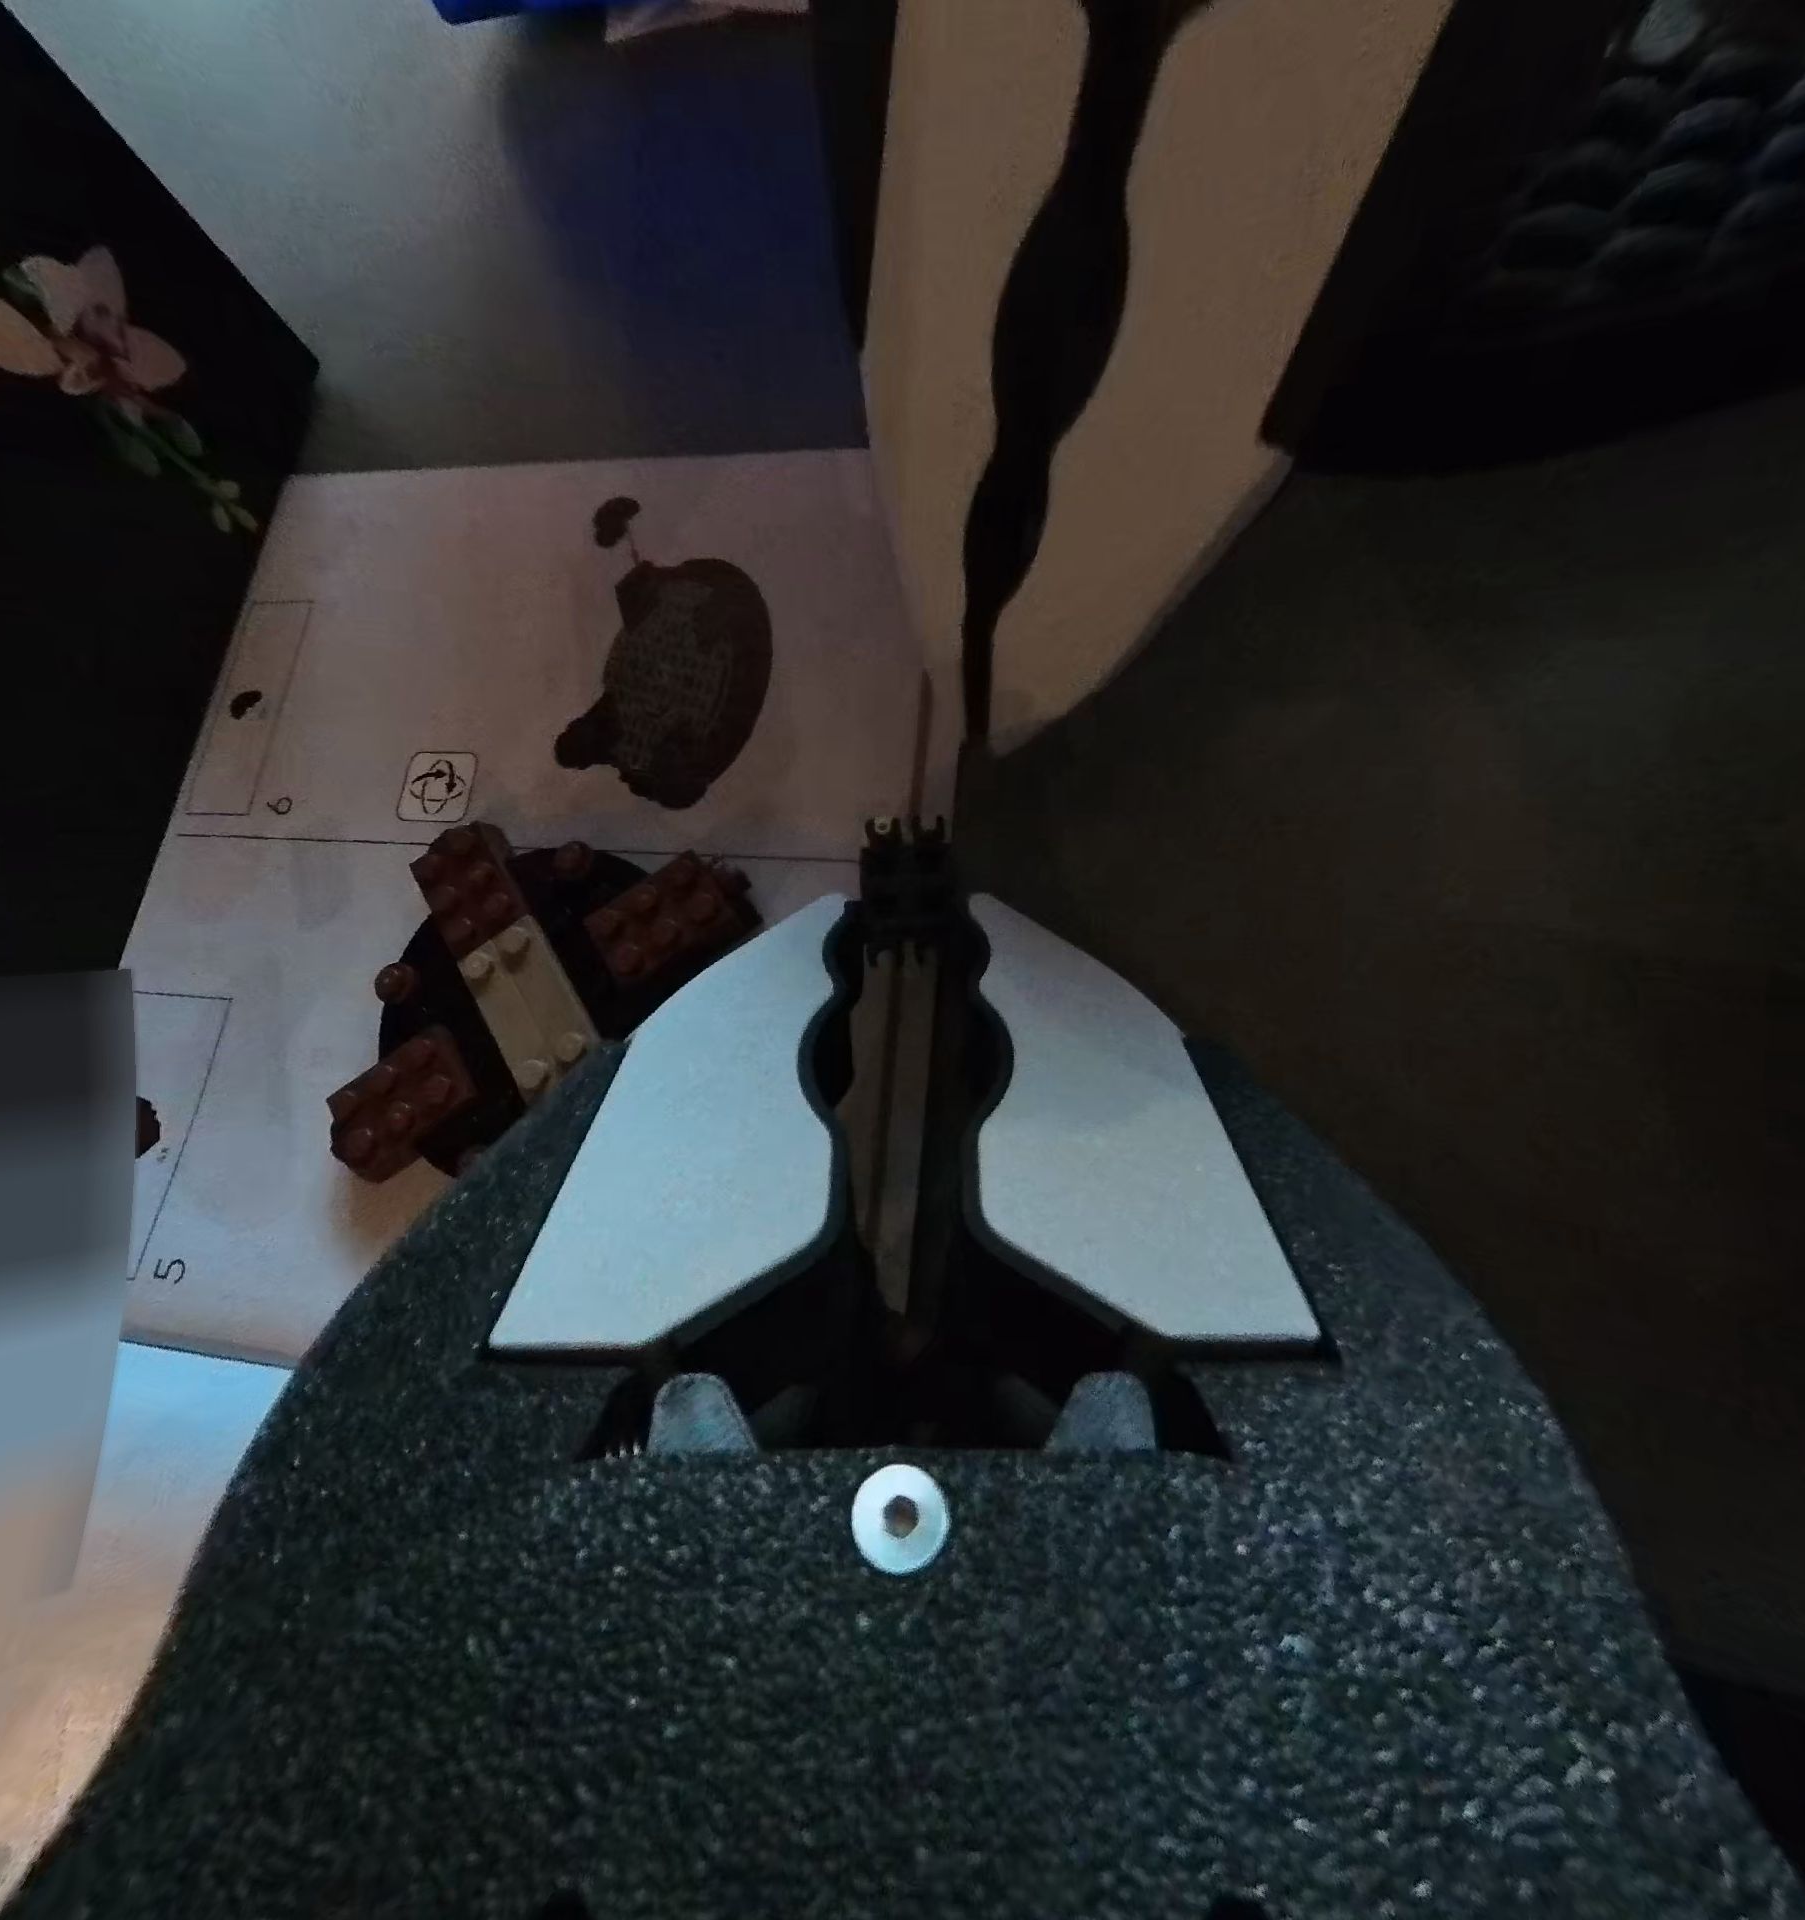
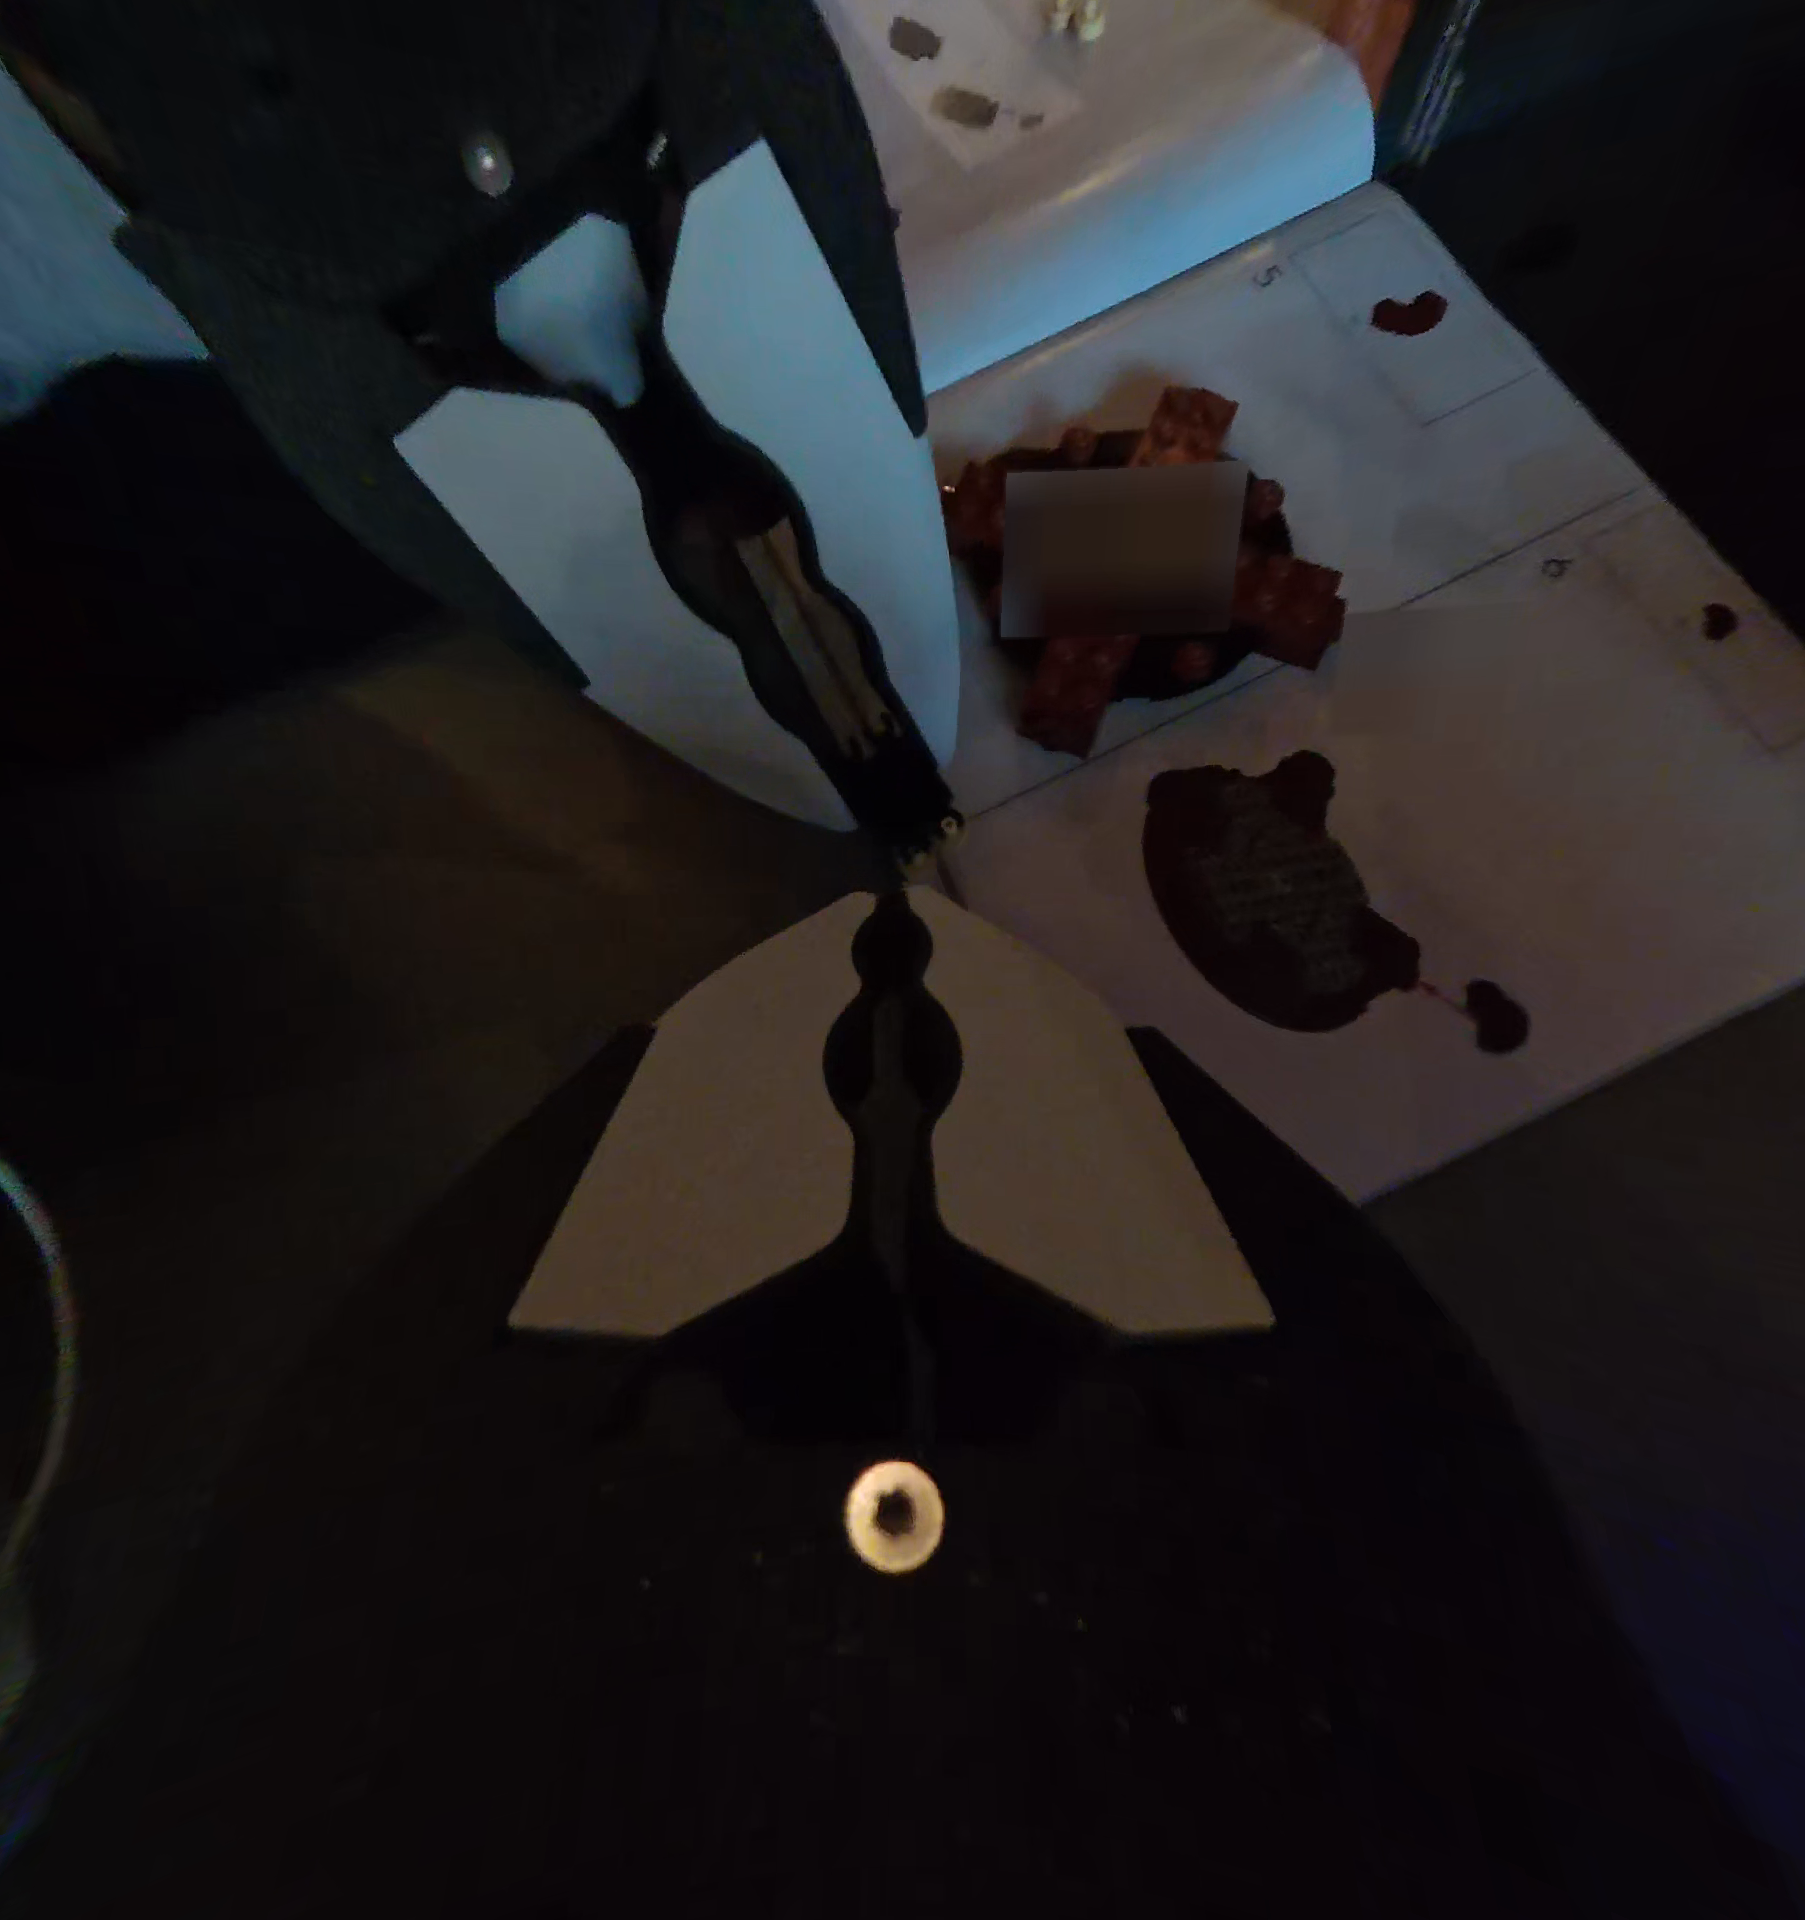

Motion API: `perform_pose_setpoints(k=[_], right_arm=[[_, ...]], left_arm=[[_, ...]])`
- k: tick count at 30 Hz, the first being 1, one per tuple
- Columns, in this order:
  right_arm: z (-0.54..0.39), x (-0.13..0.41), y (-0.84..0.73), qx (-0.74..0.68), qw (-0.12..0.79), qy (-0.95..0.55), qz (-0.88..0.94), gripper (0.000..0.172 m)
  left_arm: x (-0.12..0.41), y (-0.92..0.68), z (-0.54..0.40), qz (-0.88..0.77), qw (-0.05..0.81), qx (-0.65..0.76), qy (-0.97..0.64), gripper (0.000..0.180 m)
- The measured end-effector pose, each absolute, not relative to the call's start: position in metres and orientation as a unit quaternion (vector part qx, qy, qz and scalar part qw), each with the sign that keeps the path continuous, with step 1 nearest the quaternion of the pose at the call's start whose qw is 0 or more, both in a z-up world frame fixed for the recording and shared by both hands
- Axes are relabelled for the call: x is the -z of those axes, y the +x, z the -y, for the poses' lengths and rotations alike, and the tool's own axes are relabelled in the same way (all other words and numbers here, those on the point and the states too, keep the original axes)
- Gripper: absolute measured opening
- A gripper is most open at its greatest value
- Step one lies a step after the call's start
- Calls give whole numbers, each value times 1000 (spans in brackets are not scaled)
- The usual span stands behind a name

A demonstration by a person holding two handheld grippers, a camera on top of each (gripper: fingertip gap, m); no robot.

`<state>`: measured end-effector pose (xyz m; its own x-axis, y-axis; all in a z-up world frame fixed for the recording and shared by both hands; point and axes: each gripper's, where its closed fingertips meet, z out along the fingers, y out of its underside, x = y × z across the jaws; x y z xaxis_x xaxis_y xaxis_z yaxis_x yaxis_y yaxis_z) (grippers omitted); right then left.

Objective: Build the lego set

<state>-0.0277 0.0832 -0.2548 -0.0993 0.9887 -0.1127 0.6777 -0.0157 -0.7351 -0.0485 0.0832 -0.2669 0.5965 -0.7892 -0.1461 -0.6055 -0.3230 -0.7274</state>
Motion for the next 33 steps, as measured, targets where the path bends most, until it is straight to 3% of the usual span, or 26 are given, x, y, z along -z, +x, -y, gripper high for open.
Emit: perform_pose_setpoints(k=[16,25,33], right_arm=[[-88,254,-40,-302,270,-601,689,0],[-85,260,-44,-287,254,-592,709,0],[-82,265,-42,-292,187,-623,701,0]], left_arm=[[268,-49,-82,-429,382,133,-808,16],[268,-48,-82,-426,376,145,-810,16],[269,-48,-81,-417,369,159,-815,16]])
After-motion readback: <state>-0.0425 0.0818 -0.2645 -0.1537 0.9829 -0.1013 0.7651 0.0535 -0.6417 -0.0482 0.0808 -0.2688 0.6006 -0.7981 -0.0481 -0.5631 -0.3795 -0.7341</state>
